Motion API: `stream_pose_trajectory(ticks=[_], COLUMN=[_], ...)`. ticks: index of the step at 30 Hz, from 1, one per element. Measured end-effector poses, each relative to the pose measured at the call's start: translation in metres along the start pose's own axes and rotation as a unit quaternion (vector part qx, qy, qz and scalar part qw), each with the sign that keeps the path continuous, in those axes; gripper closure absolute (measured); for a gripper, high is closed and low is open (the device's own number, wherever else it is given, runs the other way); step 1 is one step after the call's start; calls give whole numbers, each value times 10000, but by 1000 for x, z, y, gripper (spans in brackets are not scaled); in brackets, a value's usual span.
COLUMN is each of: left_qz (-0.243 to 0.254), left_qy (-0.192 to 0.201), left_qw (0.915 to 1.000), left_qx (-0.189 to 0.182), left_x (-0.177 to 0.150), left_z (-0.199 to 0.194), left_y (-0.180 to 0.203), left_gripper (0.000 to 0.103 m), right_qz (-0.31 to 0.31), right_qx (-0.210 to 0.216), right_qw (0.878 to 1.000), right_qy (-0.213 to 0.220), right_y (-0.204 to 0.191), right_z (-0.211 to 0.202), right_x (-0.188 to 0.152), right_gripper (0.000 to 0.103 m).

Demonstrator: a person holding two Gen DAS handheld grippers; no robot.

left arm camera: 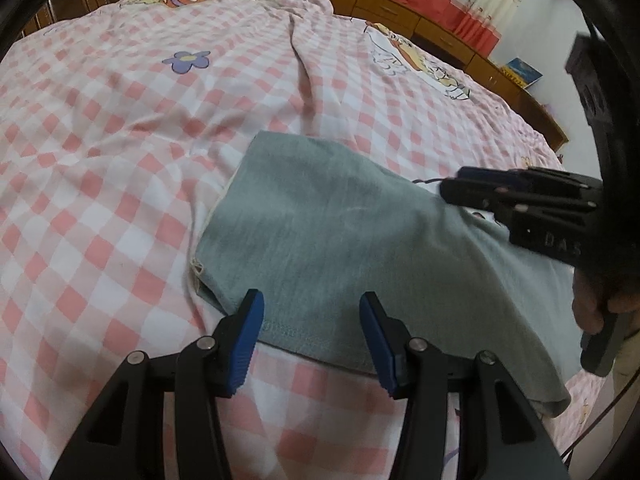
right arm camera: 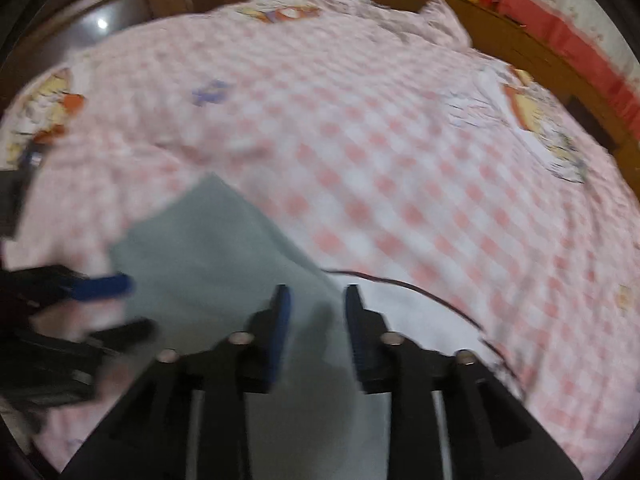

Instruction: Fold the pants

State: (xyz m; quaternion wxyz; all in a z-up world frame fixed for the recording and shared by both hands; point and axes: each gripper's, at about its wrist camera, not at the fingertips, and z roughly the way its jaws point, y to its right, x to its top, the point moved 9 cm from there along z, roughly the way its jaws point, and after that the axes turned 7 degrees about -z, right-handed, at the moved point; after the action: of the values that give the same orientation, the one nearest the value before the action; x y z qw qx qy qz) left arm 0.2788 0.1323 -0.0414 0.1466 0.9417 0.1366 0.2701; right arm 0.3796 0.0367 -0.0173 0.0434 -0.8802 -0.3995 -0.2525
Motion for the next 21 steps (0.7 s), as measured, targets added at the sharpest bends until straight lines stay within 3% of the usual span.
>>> stream_pose_trajectory(ticks=[2, 4, 8, 12, 13, 16, 21], left_qz=[-36, -39, -243, -225, -195, -113, 65], left_qy=[59, 110, 6, -15, -2, 72, 186], left_qw=[10000, 9998, 9997, 9997, 9998, 9998, 9997], left_qx=[51, 168, 6, 24, 51, 122, 142], left_x=[2, 4, 5, 5, 5, 5, 6], left_z=[-3, -5, -5, -3, -3, -7, -16], left_y=[-1, -5, -12, -13, -12, -9, 1], left_gripper=[51, 51, 51, 51, 51, 51, 51], right_qz=[-82, -142, -61, 1100, 1233, 1400, 1538], right_qx=[304, 308, -751, -1043, -1006, -347, -217], right_qw=[9993, 9989, 9966, 9884, 9873, 9895, 9878], right_qy=[-194, -313, -340, -88, -43, 20, 130], right_y=[-15, -22, -9, 34, 39, 39, 43], right_z=[12, 26, 54, 52, 48, 22, -39], right_x=[2, 2, 7, 27, 29, 20, -32], right_gripper=[72, 72, 72, 71, 71, 71, 71])
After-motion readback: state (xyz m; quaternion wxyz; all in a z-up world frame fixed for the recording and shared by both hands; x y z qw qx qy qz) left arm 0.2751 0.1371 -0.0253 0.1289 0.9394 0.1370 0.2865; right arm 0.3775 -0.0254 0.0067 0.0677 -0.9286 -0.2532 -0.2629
